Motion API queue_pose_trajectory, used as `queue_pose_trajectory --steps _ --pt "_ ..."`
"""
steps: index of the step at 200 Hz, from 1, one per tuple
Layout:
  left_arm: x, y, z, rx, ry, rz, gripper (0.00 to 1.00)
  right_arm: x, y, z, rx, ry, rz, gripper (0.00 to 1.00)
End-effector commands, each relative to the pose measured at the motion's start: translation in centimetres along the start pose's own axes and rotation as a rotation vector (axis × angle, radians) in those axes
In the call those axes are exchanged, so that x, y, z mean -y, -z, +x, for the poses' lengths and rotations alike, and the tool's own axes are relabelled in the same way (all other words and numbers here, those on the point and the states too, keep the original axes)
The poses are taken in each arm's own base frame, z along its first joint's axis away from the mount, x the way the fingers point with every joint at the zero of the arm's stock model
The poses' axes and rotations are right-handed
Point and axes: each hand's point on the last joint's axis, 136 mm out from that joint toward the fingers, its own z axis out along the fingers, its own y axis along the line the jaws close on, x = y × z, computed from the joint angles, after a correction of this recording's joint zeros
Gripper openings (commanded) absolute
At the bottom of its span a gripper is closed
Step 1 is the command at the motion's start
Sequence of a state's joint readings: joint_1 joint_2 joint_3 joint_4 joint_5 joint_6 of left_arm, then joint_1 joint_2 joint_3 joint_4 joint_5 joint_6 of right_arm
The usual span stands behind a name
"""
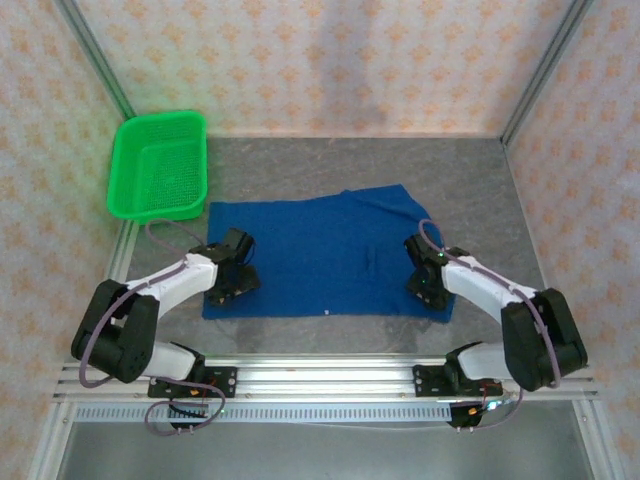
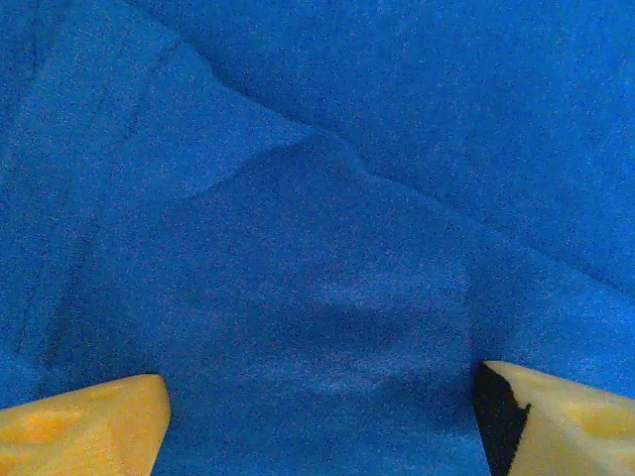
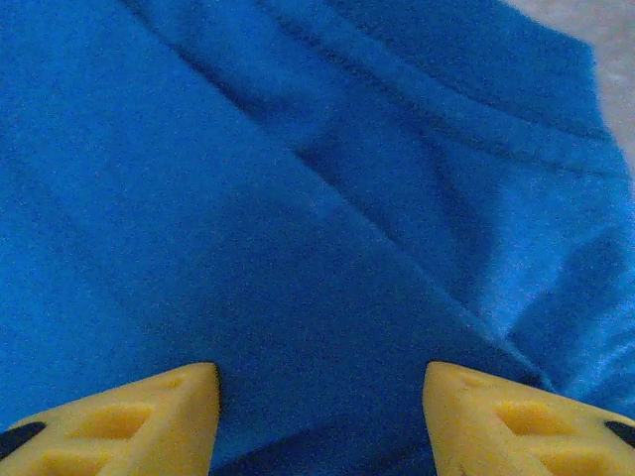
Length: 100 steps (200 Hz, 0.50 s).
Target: Fold and stack the t-shirts
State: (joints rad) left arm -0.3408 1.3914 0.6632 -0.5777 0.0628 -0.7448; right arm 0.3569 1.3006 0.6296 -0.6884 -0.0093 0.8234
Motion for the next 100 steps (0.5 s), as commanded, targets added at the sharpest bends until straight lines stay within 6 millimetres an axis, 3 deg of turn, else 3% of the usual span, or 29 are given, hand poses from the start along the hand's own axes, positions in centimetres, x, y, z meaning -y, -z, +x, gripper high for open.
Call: queue_pose_trajectory --steps 1,25,50,70,85,100 --pt "-0.6 -0.8 2.6 -0.066 0.008 -0.011 0.81 3.2 0.2 0.1 0.034 -0.041 0.102 0.57" --pt "-0.3 0.2 3.3 -0.07 0.011 0.023 0.8 3.2 0.6 -0.3 0.054 -0.056 0.097 0.57" --pt "1.2 4.4 1.2 0.014 0.012 0.116 0.84 1.4 2.6 -2.2 0.124 -0.058 0.018 0.58" --pt "3.8 9.9 -2.3 0.113 0.003 0.234 0.91 -2.4 7.5 -4.9 0.214 -0.028 -0.188 0.62" --pt "6.0 14.0 -5.3 0.172 -0.012 0.325 0.94 -5.4 11.9 -6.9 0.295 0.023 -0.35 0.73" --pt "7.8 16.6 -7.9 0.204 -0.047 0.37 0.95 -7.7 16.2 -9.1 0.368 0.092 -0.436 0.83"
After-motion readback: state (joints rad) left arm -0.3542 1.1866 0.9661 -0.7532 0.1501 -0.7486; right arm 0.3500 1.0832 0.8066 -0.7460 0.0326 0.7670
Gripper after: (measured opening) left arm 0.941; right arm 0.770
